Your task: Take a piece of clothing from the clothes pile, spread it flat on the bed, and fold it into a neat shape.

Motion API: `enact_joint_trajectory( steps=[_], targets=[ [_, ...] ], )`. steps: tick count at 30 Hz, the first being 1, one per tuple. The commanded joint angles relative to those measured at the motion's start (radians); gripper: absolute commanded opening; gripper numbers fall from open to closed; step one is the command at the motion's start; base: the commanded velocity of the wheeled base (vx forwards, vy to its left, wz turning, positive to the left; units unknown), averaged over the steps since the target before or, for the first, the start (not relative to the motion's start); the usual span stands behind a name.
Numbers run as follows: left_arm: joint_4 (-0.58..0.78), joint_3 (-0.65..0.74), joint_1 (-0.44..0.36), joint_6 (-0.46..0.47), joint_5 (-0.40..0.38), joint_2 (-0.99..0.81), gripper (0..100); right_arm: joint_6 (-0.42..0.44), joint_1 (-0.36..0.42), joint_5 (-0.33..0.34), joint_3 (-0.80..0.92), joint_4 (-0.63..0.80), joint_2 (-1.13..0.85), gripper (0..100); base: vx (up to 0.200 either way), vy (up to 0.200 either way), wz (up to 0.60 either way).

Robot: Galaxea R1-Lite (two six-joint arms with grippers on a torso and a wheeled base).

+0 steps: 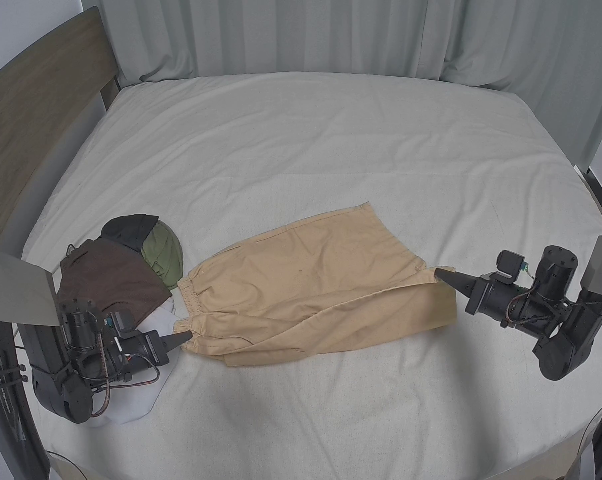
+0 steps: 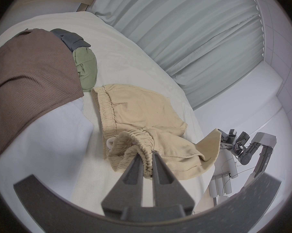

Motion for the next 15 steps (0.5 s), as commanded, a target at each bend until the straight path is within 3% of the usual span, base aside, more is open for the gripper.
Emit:
enact_joint_trajectory(
  steps=[1, 15],
  targets=[
    [-0.001, -0.002, 0.001, -0.001, 0.001, 0.001, 0, 0.0, -0.001, 0.001, -0.028, 0.001, 0.007, 0, 0.0, 0.0, 0.0],
    [-0.001, -0.038, 0.001, -0.042, 0.031, -0.011, 0, 0.0, -0.001, 0.001, -0.133, 0.04, 0.017, 0, 0.0, 0.0, 0.0]
  ],
)
